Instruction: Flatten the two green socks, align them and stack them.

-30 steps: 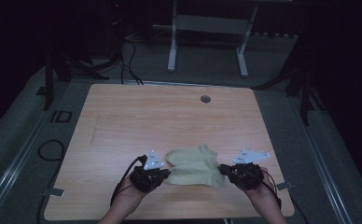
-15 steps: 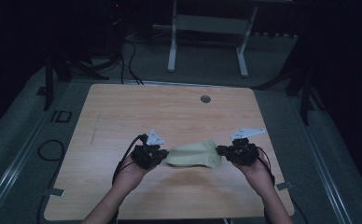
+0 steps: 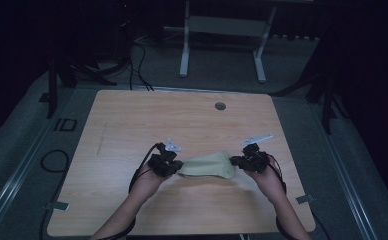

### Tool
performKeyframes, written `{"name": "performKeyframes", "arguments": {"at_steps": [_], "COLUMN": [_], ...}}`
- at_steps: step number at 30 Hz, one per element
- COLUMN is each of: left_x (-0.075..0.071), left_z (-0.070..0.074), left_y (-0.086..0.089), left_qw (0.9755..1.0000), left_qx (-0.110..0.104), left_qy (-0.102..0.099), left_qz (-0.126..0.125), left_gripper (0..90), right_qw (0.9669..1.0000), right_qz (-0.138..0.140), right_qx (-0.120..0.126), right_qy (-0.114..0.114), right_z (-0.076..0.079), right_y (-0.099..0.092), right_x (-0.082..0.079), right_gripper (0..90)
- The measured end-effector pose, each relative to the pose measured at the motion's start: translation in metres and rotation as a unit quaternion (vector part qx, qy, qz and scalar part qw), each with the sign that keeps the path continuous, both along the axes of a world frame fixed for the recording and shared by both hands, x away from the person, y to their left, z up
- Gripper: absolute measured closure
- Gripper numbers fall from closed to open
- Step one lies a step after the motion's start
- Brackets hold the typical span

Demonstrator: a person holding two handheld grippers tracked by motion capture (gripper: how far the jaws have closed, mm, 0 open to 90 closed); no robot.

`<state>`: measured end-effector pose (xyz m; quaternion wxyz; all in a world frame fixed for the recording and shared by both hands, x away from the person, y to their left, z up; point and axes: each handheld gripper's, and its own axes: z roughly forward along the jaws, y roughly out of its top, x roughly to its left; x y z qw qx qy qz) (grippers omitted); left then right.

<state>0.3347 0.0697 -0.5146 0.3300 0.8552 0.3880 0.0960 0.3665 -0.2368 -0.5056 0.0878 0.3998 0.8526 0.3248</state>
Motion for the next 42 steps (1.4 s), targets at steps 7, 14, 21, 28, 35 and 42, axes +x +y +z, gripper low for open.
{"name": "performKeyframes", "arguments": {"at_steps": [7, 14, 21, 28, 35, 42], "left_x": [0.006, 0.008, 0.01, 0.009, 0.002, -0.005], "left_z": [-0.012, -0.019, -0.026, -0.023, -0.008, -0.007], "left_y": [-0.004, -0.003, -0.001, -0.002, -0.006, -0.022], "left_qw": [0.9999, 0.9998, 0.9998, 0.9998, 0.9998, 0.9994], "left_qx": [0.012, 0.015, 0.009, 0.009, -0.001, 0.002], "left_qy": [0.01, 0.014, 0.019, 0.016, -0.02, -0.031], "left_qz": [-0.006, -0.001, 0.006, 0.003, 0.004, -0.013], "left_gripper": [87.0, 86.9, 86.7, 69.0, 61.1, 81.7], "right_qw": [0.9997, 0.9995, 0.9993, 0.9994, 1.0, 0.9996], "right_qz": [-0.011, -0.014, -0.015, -0.017, -0.006, 0.02], "right_qx": [-0.007, -0.015, -0.017, -0.018, 0.006, 0.013], "right_qy": [0.019, 0.022, 0.028, 0.025, -0.004, -0.011], "right_z": [-0.022, -0.03, -0.036, -0.033, -0.014, -0.017], "right_y": [0.0, 0.003, 0.006, 0.006, 0.011, 0.025], "right_x": [0.01, 0.014, 0.016, 0.015, 0.0, -0.017], "right_gripper": [84.1, 83.3, 80.8, 70.2, 72.4, 87.0]}}
